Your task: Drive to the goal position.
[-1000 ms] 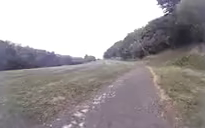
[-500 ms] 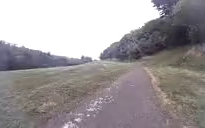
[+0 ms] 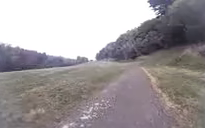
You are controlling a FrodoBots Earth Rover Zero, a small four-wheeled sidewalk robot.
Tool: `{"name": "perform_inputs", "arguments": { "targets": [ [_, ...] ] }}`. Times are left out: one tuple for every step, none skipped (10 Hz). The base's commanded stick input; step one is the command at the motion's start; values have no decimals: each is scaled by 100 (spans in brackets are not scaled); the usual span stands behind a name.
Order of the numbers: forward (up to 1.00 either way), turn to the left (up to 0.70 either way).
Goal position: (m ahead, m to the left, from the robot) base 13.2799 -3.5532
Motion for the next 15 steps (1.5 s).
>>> {"name": "perform_inputs", "arguments": {
  "targets": [
    [45,-27],
    [45,-27],
    [45,-27],
    [45,-27],
    [45,-27],
    [45,-27],
    [45,-27],
    [45,-27],
    [45,-27],
    [45,-27],
    [45,-27],
    [45,-27],
    [45,-27],
    [45,-27],
    [45,-27]
  ]
}}
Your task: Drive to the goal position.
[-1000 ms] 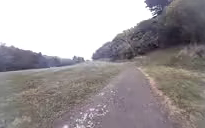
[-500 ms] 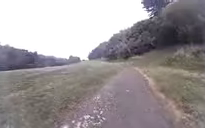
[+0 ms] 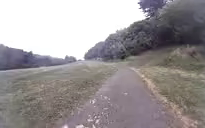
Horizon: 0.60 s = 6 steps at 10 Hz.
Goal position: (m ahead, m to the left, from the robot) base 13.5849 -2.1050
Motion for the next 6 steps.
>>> {"name": "perform_inputs", "arguments": {
  "targets": [
    [45,-27],
    [45,-27],
    [45,-20],
    [45,-12],
    [45,-7],
    [45,-7]
  ]
}}
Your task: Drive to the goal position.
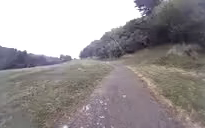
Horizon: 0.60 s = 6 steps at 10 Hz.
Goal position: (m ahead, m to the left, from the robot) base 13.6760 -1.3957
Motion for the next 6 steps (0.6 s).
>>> {"name": "perform_inputs", "arguments": {
  "targets": [
    [45,-7],
    [45,-7],
    [45,-7],
    [45,-7],
    [45,-7],
    [45,-19]
  ]
}}
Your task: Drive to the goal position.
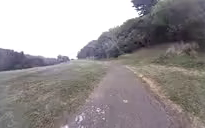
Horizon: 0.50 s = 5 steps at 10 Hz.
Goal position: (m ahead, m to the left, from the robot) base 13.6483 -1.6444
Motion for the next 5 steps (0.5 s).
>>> {"name": "perform_inputs", "arguments": {
  "targets": [
    [45,-23],
    [45,-27],
    [45,-27],
    [45,-27],
    [45,-27]
  ]
}}
